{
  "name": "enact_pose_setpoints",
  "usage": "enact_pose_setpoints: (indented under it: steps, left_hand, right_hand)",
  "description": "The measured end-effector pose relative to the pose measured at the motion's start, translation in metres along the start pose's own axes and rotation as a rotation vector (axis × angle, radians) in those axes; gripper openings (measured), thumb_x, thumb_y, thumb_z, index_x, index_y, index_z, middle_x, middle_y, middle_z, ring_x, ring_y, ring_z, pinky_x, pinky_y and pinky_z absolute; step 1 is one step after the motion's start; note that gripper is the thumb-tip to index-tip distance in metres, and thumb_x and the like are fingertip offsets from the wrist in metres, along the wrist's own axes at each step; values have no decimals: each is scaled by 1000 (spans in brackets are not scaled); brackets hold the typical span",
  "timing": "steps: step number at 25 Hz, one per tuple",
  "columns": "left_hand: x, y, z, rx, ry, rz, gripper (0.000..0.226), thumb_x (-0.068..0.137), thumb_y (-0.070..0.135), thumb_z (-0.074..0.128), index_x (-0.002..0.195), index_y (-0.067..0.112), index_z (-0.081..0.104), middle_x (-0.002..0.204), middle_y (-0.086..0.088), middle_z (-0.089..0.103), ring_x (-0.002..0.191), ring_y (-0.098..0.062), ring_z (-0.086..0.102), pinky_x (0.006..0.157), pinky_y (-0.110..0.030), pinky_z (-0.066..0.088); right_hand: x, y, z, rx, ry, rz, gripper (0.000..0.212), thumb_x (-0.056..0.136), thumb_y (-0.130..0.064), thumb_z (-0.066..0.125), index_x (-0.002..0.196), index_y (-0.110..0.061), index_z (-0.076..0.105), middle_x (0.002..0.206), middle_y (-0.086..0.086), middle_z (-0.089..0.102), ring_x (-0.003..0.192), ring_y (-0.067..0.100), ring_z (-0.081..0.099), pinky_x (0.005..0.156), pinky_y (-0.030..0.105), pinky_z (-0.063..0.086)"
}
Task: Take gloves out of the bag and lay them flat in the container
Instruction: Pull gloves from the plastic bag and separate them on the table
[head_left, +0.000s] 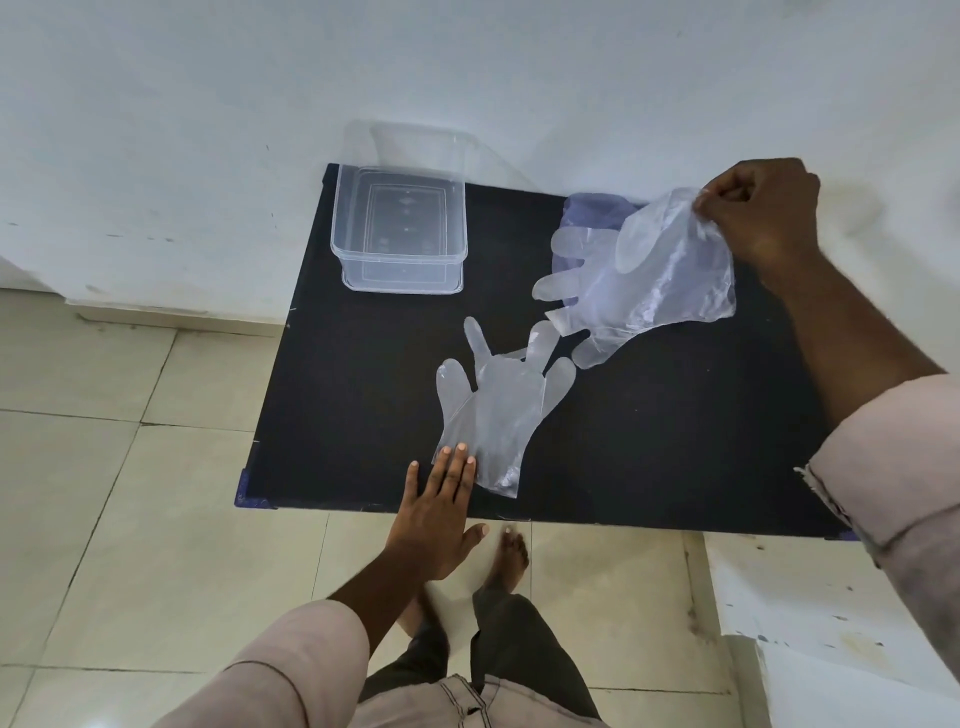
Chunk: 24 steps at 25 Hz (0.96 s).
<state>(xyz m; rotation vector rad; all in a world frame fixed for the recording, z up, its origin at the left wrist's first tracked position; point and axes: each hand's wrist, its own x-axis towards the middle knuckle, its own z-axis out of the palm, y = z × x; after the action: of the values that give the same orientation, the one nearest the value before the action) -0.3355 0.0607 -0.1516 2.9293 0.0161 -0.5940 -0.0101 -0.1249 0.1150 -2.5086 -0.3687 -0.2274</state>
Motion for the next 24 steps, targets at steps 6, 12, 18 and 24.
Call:
enact_pose_setpoints:
  steps: [6, 12, 18, 24]
  left_hand:
    - [-1, -1, -1, -3, -4, 0, 86, 91, 70, 16, 152, 17, -13, 164, -6, -12, 148, -30, -15, 115, -53, -8]
    - [-2, 0, -7, -49, -26, -2, 84, 93, 67, 22, 153, 18, -11, 164, -5, -11, 149, -29, -14, 117, -54, -5]
    - [3, -3, -49, -319, 95, -20, 62, 97, 50, 40, 149, 21, 22, 160, -6, 24, 147, -26, 23, 120, -45, 16]
    - [40, 8, -168, -482, 577, 67, 55, 82, 46, 66, 130, 23, 51, 140, -6, 47, 124, -24, 48, 103, -42, 42]
  right_hand:
    - [7, -8, -13, -41, 40, -37, 19, 78, -17, 65, 88, -6, 75, 86, 18, 75, 54, 4, 55, 81, 31, 50]
    - [-1, -14, -5, -46, 12, -69, 16, 78, -18, 65, 86, -7, 76, 85, 14, 75, 59, 5, 57, 77, 23, 45]
    - [-35, -19, 35, -87, -94, -108, 12, 83, -14, 63, 78, -9, 73, 77, 6, 72, 69, 16, 61, 70, 22, 43]
    - [-51, -27, 52, -58, -179, -95, 11, 86, -16, 67, 81, -8, 73, 80, 10, 75, 72, 22, 68, 77, 34, 57]
